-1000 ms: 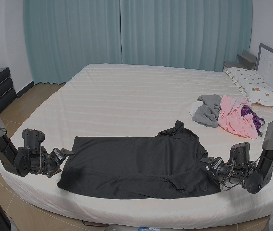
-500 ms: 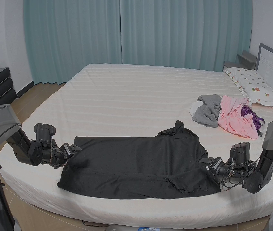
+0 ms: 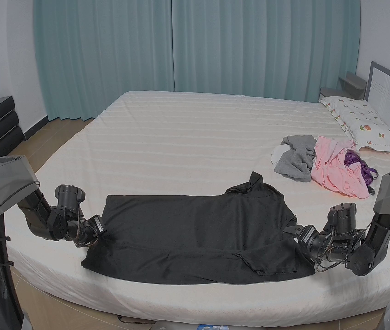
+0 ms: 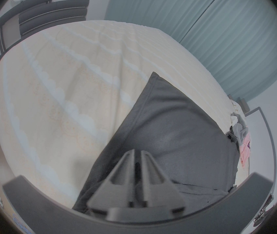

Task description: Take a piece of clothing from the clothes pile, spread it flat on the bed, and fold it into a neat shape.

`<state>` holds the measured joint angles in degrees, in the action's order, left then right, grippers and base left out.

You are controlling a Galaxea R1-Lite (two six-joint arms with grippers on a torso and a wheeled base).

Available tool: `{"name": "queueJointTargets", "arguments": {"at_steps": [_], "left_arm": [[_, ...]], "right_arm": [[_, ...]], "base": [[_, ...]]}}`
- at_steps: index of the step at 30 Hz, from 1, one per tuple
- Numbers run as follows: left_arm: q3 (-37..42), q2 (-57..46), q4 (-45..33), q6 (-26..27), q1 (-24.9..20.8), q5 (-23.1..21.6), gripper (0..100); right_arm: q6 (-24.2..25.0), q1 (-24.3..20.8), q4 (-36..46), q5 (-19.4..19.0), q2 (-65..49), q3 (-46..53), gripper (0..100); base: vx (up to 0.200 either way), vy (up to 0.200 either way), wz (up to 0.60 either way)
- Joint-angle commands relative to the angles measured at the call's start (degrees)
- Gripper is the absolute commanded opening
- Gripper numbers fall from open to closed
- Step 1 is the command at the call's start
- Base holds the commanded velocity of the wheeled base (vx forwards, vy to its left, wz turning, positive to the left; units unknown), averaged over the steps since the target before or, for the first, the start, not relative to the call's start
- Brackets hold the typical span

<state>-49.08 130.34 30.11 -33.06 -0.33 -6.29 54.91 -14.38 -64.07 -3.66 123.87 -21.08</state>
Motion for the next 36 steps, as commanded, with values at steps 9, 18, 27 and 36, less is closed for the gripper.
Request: {"name": "queueJointTargets", "arguments": {"at_steps": [9,18,27,36], "left_arm": [[1.5,-1.6,-0.1,1.2,0.9,3.0,0],[1.8,-1.7,-0.1,1.2,0.9,3.2,0],[1.9,-1.6,-0.1,1.2,0.9,3.2,0],[1.9,-1.6,-0.1,1.2,0.9,3.2,0]], "right_arm": [[-7.7,2.1,1.0,-8.1,2.3,-4.2,100],[-16.2,4.4,2.5,-10.5,8.5,-11.4,100],[-18.6,5.1,4.0,-12.6,10.1,-13.5,100],[-21.2,6.3,4.0,-12.4,10.0,-14.5,100]], "base": [[0.000,0.000,0.00],[0.000,0.000,0.00],[0.000,0.000,0.00],[0.000,0.000,0.00]]}}
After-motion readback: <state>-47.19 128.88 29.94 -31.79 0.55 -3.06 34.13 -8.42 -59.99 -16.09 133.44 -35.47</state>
